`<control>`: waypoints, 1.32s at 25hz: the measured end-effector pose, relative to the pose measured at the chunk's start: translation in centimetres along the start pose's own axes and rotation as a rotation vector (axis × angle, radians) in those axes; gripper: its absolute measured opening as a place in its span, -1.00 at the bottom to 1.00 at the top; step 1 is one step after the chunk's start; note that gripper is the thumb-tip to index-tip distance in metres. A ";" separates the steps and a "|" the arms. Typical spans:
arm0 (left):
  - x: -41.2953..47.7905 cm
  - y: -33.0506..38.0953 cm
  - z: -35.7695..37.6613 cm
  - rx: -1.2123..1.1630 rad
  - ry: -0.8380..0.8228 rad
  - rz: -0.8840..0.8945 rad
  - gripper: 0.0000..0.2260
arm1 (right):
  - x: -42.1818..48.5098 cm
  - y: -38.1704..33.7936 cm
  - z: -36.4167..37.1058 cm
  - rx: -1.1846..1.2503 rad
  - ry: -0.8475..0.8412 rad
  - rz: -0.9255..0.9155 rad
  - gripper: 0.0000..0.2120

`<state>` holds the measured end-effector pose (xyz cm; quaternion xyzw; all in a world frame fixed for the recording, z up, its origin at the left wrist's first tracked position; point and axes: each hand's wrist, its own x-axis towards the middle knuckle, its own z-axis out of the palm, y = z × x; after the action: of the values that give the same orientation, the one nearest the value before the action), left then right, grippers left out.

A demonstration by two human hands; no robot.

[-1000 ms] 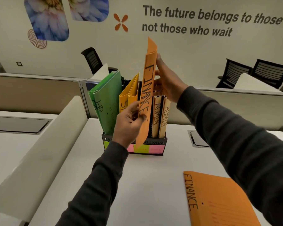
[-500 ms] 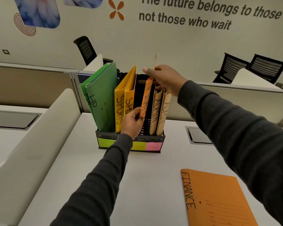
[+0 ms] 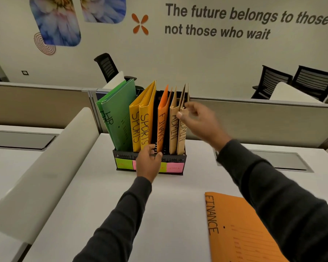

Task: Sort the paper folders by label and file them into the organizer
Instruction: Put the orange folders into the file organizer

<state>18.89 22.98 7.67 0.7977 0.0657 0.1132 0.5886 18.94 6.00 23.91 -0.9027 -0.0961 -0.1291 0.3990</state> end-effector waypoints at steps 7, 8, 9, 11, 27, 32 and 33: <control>-14.1 -3.4 4.8 0.159 -0.248 -0.235 -0.75 | -16.9 11.7 -1.8 -0.036 -0.127 0.273 -0.48; -15.9 -4.0 5.8 0.184 -0.296 -0.279 -0.73 | -19.4 13.7 -2.0 -0.059 -0.171 0.330 -0.46; -17.8 -4.5 7.1 0.204 -0.344 -0.328 -0.70 | -22.0 15.8 -2.3 -0.084 -0.211 0.392 -0.45; -20.9 -5.3 9.4 0.216 -0.409 -0.448 -0.64 | -26.8 19.9 -3.0 -0.148 -0.265 0.540 -0.42; -27.3 -3.4 15.9 -0.077 -0.271 -0.748 -0.77 | -38.8 29.2 -5.5 -0.497 -0.388 0.764 -0.20; -27.6 -0.8 14.3 -0.223 -0.430 -0.615 -0.81 | -37.1 28.7 -5.6 -0.389 -0.373 0.826 -0.21; -27.5 -0.1 13.8 -0.253 -0.428 -0.586 -0.81 | -36.4 28.4 -5.3 -0.319 -0.368 0.843 -0.19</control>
<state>-4.07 3.76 0.86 0.6717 0.1522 -0.2216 0.6903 -8.55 -19.34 -3.66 -0.9207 0.2300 0.1924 0.2498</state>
